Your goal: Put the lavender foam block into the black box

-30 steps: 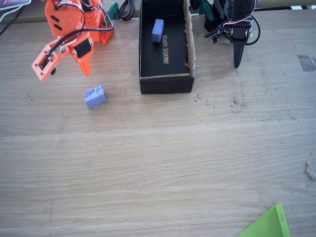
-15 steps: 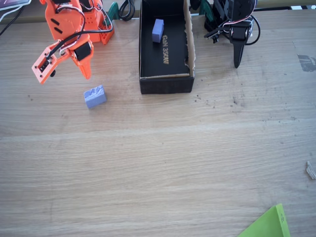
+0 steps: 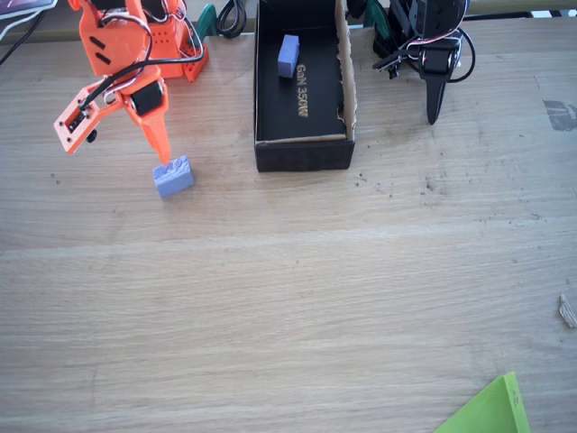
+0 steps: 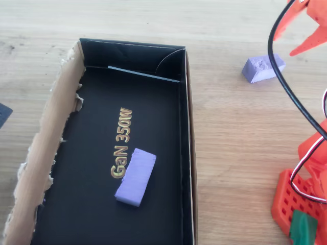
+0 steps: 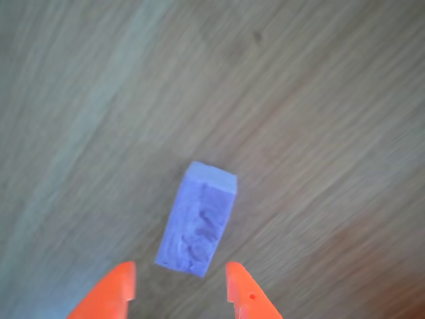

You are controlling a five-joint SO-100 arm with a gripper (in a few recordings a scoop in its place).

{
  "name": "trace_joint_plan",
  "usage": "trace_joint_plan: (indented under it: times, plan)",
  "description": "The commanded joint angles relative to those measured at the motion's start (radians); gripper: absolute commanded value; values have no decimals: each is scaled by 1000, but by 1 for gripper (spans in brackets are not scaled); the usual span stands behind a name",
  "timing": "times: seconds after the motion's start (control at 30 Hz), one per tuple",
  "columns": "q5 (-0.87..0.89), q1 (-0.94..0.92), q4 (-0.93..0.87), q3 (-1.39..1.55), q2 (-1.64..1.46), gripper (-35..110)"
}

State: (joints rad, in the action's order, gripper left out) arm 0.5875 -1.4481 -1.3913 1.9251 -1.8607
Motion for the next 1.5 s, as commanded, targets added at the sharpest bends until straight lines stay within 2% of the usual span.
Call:
trace_joint_plan:
  times: [0.0, 0.17, 0.47, 0.7, 1.03, 1.47]
  plan:
    - [-15, -23, 14, 9, -51, 24]
    - [-9, -25, 21, 6, -41, 26]
    - [0, -32, 41, 9, -35, 37]
    - [32, -26, 6, 11, -6, 31]
    - [46, -6, -21, 2, 34, 38]
    - [17, 21, -12, 2, 91, 41]
